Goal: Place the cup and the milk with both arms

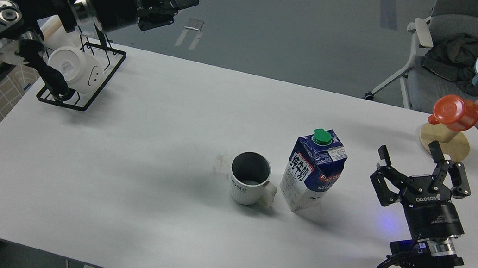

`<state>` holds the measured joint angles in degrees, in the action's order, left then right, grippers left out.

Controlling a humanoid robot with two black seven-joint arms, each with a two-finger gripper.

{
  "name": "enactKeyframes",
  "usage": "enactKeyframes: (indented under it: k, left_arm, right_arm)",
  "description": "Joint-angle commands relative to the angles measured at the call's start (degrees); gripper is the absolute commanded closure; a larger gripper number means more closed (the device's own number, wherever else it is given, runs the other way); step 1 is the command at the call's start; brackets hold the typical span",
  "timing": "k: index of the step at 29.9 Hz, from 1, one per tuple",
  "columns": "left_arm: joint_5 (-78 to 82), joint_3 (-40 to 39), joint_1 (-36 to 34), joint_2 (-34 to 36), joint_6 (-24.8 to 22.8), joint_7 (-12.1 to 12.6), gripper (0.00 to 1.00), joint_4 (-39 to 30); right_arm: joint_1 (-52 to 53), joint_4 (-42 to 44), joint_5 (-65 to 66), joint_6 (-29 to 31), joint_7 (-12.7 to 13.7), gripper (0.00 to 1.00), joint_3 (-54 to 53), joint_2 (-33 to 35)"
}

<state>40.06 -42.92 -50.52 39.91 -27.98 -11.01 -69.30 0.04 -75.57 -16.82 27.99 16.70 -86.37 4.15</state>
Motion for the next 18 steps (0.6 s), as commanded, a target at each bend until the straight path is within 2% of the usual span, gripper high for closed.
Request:
enactKeyframes:
  k: [1, 8, 11, 14, 18]
  left_arm:
    - [-3.1, -2.2, 0.1, -0.1, 0.2, 0.1, 0.02, 0.6]
    - [-7.0, -5.6, -0.1, -0.6, 3.1, 0.0, 0.02, 3.6]
    - [-11.4, -7.3, -0.2, -1.8, 2.9, 0.0, 0.02, 7.9]
    - [-13.5, -7.5, -0.4, -3.9, 2.4, 0.1, 0.02, 12.2]
    - [-13.8, -7.6, -4.2, -11.1, 2.8, 0.1, 0.02, 23.1]
  right_arm:
    - [5.7, 1.4, 2.7, 0.0, 0.0, 0.00, -0.3, 2.1]
    - [15.5, 3.8, 2.7, 0.0, 0.3, 0.00, -0.6, 6.3]
    - [22.4, 6.4, 3.4, 0.0, 0.4, 0.00, -0.6, 7.8]
    - [30.2, 12.3, 4.3, 0.0, 0.4, 0.00, -0.6, 9.1]
    - [47.8, 29.4, 9.3, 0.0, 0.3, 0.00, 0.1, 10.4]
